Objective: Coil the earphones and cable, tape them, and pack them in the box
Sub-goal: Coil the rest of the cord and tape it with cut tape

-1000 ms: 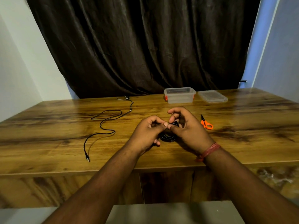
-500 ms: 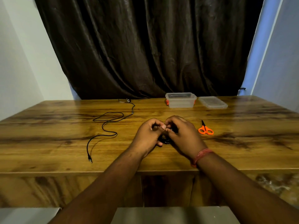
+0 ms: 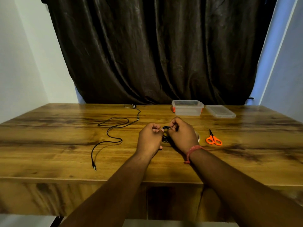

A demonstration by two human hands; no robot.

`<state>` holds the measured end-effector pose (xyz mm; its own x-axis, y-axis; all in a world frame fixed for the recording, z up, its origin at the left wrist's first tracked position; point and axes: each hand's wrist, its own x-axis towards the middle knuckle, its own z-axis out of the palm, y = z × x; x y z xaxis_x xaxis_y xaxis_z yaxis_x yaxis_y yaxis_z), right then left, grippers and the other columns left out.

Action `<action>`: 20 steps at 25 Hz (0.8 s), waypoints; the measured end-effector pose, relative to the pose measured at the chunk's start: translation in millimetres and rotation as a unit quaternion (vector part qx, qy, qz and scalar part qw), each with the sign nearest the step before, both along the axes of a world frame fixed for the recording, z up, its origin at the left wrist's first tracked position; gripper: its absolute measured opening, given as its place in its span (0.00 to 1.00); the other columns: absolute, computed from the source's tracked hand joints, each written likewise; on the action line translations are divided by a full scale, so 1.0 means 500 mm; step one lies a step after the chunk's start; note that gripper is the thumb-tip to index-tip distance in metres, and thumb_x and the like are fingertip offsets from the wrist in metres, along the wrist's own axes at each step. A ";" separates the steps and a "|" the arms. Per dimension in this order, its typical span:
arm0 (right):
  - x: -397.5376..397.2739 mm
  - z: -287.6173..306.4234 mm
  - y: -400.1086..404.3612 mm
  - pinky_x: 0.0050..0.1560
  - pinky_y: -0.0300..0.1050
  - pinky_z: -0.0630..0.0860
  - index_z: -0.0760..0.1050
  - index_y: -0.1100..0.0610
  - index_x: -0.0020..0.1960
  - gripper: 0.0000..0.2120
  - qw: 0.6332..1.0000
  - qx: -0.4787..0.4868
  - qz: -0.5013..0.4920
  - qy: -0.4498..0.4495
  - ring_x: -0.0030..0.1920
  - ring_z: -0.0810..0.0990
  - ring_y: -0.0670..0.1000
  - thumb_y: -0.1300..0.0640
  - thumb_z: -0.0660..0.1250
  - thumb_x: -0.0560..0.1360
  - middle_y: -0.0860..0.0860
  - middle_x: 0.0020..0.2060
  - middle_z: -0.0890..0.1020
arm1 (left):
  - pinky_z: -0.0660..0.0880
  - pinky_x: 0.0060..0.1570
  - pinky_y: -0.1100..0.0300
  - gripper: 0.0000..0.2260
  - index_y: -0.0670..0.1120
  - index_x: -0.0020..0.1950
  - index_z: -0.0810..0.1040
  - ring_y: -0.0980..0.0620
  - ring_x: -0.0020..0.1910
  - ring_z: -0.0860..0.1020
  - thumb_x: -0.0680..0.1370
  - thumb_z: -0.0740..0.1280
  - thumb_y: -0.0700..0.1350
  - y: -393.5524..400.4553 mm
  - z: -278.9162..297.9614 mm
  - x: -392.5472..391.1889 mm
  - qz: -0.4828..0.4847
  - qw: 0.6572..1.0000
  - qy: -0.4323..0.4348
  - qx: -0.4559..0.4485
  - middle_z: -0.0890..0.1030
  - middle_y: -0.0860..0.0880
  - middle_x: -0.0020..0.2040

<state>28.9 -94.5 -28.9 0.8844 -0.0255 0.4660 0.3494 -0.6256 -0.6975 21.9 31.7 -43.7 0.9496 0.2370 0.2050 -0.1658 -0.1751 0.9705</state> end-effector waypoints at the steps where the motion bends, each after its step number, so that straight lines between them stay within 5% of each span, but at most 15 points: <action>1: 0.005 -0.002 0.003 0.32 0.29 0.66 0.76 0.53 0.45 0.05 1.000 -0.011 0.002 -0.003 0.39 0.77 0.49 0.62 0.68 0.71 0.50 0.36 0.80 | 0.73 0.23 0.62 0.02 0.48 0.48 0.77 0.53 0.33 0.77 0.78 0.68 0.41 0.001 -0.001 0.006 0.003 1.000 0.003 0.011 0.80 0.46 0.45; 5: 0.013 -0.012 0.005 0.37 0.42 0.69 0.75 0.55 0.44 0.03 0.997 -0.070 0.004 -0.036 0.40 0.77 0.51 0.61 0.68 0.73 0.50 0.39 0.80 | 0.73 0.23 0.62 0.05 0.46 0.43 0.78 0.54 0.24 0.76 0.77 0.65 0.38 0.008 0.001 0.019 0.015 0.998 0.020 0.065 0.81 0.46 0.41; 12: 0.021 -0.025 0.003 0.40 0.45 0.68 0.70 0.53 0.50 0.05 0.987 -0.156 -0.028 -0.031 0.45 0.75 0.55 0.58 0.65 0.76 0.53 0.42 0.78 | 0.75 0.22 0.58 0.06 0.45 0.43 0.79 0.49 0.25 0.77 0.76 0.64 0.38 0.005 0.005 0.026 0.011 0.987 -0.001 0.159 0.81 0.45 0.38; 15: 0.022 -0.026 0.004 0.43 0.45 0.70 0.70 0.53 0.55 0.08 0.989 -0.146 -0.019 -0.013 0.47 0.75 0.54 0.57 0.66 0.77 0.53 0.44 0.79 | 0.77 0.24 0.56 0.07 0.45 0.43 0.78 0.49 0.25 0.77 0.77 0.62 0.37 0.005 0.003 0.023 0.013 0.989 -0.007 0.147 0.81 0.45 0.38; 20: 0.014 -0.018 -0.003 0.45 0.48 0.78 0.77 0.54 0.47 0.04 0.999 -0.041 0.002 -0.007 0.42 0.80 0.51 0.61 0.70 0.74 0.49 0.38 0.81 | 0.77 0.24 0.58 0.04 0.48 0.48 0.77 0.50 0.32 0.79 0.78 0.64 0.41 0.006 0.008 0.011 -0.001 0.992 -0.017 0.125 0.80 0.50 0.42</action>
